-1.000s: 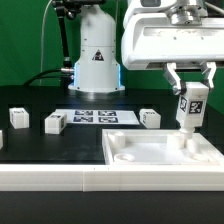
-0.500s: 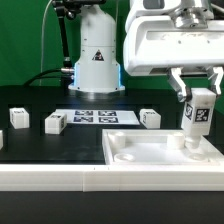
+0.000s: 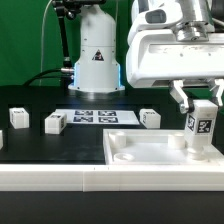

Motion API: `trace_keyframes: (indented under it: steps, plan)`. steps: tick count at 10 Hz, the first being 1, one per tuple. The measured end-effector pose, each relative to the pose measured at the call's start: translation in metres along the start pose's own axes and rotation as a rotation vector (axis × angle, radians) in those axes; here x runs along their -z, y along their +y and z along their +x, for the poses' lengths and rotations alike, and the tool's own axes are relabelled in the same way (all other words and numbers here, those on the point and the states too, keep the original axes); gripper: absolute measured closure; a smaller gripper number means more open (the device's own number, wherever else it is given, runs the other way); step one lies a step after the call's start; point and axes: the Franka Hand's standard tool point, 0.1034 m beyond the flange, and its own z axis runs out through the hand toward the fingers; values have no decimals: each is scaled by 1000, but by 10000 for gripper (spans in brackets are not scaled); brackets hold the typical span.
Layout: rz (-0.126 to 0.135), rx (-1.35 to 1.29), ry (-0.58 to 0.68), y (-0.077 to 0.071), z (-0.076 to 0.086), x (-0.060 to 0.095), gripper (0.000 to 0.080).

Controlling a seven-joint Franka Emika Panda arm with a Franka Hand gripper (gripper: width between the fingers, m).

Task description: Assemble one leg

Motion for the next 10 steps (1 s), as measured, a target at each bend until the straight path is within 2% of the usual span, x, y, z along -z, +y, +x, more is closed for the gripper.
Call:
trace_keyframes:
  steps: [2,8,9,10]
  plan:
    - [-2,-5,-16,0,-10,-6,508]
    - [-4,-22,-20,-1,-12,-7,505]
    - [-4,-21,-20,-1,-12,-7,301]
    - [-4,-21,-20,-1,-12,-7,198]
